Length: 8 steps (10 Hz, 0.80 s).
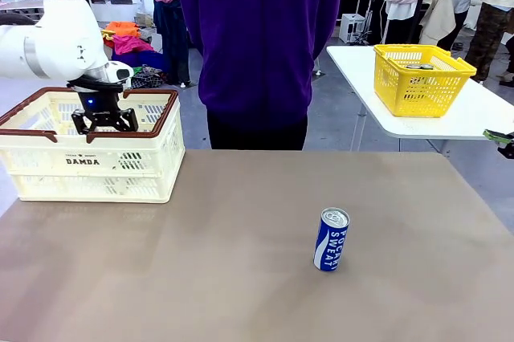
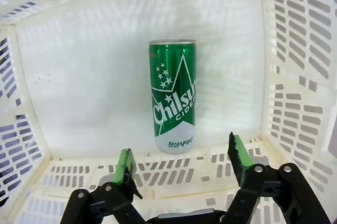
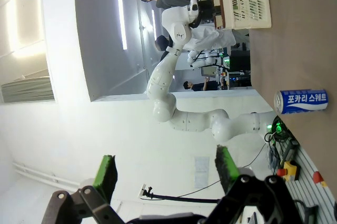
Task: Place the drinks into the Shopping basket.
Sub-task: Pick up one drink and place it into the Shopping basket.
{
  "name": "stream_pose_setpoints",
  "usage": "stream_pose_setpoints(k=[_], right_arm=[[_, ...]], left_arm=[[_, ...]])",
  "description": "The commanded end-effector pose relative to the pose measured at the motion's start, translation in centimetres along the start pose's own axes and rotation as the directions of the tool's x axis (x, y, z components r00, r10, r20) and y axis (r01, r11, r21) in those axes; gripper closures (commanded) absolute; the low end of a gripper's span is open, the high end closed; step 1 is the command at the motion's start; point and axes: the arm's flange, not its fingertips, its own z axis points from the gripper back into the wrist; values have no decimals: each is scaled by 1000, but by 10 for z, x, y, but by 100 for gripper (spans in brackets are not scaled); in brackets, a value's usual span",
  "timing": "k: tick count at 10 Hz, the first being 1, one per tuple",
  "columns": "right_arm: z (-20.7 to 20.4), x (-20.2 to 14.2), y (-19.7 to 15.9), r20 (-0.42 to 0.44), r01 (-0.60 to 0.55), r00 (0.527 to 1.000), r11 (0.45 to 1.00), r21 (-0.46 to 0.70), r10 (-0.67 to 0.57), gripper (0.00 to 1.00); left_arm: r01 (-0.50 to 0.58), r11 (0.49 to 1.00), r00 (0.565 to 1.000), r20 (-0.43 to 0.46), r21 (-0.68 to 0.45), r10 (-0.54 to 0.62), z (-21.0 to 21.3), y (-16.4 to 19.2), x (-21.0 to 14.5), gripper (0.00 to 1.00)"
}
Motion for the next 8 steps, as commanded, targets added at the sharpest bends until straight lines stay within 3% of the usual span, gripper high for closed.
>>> stream_pose_setpoints(k=[1, 3, 5, 6, 8], right_arm=[[2, 0, 6, 6, 15, 1000, 1000, 13, -15, 0], [2, 0, 6, 6, 15, 1000, 1000, 13, -15, 0], [2, 0, 6, 6, 15, 1000, 1000, 13, -15, 0], [2, 0, 6, 6, 15, 1000, 1000, 13, -15, 0], [2, 0, 6, 6, 15, 1000, 1000, 13, -15, 0]], left_arm=[[-4, 1000, 999, 32, 4, 4, 9, 0, -4, 0], [0, 1000, 997, 83, -15, 1, 34, -4, -8, 0], [6, 992, 987, 160, -124, 14, 112, -6, -25, 0], [19, 972, 986, 163, -235, 20, 151, -4, -43, 0], [41, 867, 995, 95, -496, 7, 198, 12, -104, 0]])
